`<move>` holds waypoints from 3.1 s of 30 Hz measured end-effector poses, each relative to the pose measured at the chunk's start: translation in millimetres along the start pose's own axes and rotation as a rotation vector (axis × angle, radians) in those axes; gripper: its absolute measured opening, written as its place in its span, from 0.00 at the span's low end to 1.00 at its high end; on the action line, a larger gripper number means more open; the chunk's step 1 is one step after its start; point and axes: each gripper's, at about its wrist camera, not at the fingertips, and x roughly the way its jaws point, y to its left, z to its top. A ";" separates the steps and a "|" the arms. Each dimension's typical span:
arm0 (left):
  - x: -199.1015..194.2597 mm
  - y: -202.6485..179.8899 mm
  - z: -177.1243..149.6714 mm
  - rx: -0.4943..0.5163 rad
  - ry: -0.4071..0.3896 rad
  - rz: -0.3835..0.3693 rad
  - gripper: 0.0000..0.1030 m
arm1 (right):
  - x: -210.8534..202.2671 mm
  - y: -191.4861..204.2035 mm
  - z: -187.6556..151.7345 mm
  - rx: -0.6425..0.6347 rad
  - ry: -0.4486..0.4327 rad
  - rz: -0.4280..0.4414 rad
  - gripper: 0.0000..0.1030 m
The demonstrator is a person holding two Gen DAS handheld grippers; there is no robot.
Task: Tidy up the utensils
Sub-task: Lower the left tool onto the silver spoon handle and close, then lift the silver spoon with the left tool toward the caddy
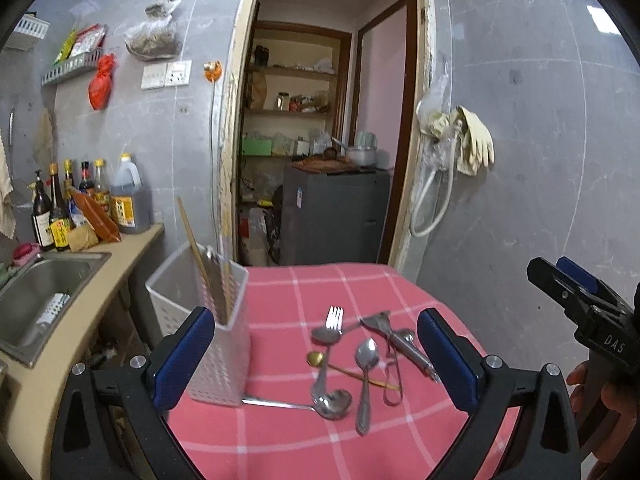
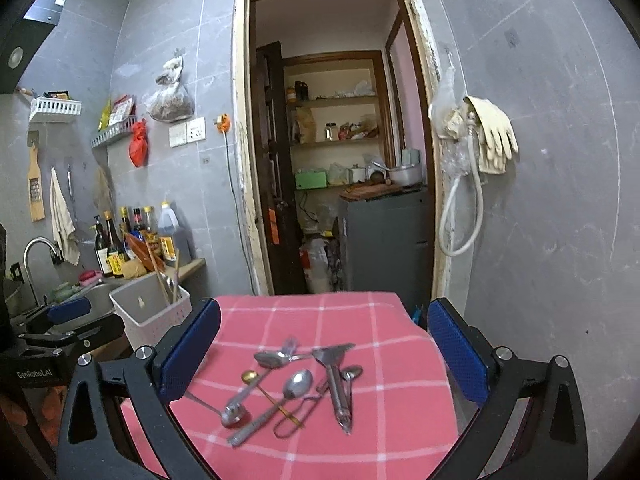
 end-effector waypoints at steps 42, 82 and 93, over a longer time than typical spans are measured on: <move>140.8 -26.5 -94.0 -0.214 0.373 0.117 0.81 | 210.9 -80.3 -126.3 0.177 0.515 0.233 0.51; 121.8 -17.9 -51.2 -0.165 0.420 0.020 0.04 | 241.6 -46.4 -164.9 0.559 0.732 0.362 0.04; 90.5 -14.1 -43.8 -0.191 0.418 -0.076 0.03 | 207.4 -48.7 -151.7 0.583 0.654 0.370 0.04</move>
